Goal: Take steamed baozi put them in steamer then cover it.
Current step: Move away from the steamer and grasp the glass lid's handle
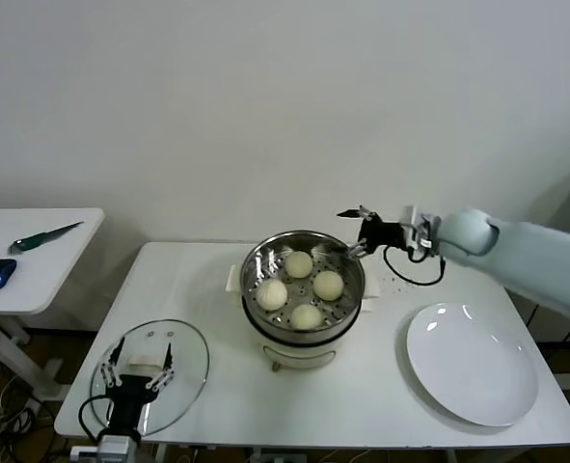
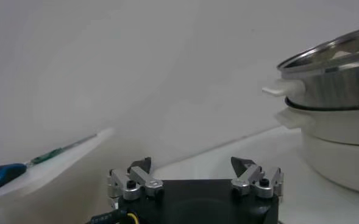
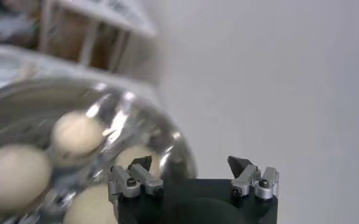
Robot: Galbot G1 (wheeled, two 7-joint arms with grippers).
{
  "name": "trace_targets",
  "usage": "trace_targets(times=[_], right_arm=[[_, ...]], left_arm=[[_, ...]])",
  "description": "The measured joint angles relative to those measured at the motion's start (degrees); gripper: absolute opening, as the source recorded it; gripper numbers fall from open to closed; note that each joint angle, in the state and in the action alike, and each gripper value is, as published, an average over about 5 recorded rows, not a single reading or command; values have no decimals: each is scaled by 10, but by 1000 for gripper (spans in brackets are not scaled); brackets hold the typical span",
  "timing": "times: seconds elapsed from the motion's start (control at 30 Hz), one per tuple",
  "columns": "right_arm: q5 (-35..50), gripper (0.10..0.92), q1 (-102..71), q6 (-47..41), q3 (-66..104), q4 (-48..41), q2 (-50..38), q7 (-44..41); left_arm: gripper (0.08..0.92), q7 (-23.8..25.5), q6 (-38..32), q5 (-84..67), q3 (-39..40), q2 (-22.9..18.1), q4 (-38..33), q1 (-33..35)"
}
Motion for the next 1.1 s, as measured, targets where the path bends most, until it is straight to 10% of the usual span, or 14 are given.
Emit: trace_targets(times=[1.1], right_arm=[[-122,823,-775,-23,894,96,131,74]], left_arm=[[823,23,10,631,-49,-8,6,15]])
